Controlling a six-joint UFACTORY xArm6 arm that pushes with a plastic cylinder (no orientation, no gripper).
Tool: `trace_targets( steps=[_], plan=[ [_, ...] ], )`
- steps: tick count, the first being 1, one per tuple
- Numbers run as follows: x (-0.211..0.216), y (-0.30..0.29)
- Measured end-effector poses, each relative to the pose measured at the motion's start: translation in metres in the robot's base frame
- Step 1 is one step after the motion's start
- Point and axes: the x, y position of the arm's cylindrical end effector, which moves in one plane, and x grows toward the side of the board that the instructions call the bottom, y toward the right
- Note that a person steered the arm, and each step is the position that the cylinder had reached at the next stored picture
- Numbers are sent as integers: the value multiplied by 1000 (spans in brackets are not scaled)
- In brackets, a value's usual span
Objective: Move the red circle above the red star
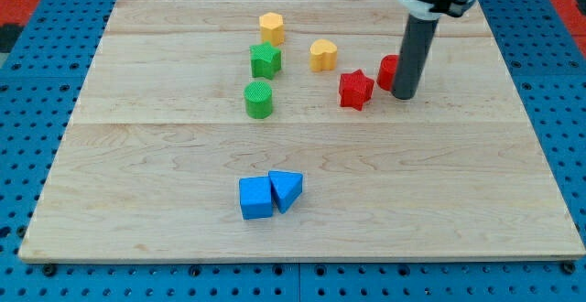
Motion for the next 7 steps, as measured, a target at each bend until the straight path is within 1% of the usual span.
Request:
trace_targets(
  steps=[1, 2, 4, 6, 7],
  plan=[
    [0, 26],
    [-30, 45],
    [-46, 32],
    [-47, -6],
    [4, 21]
  ],
)
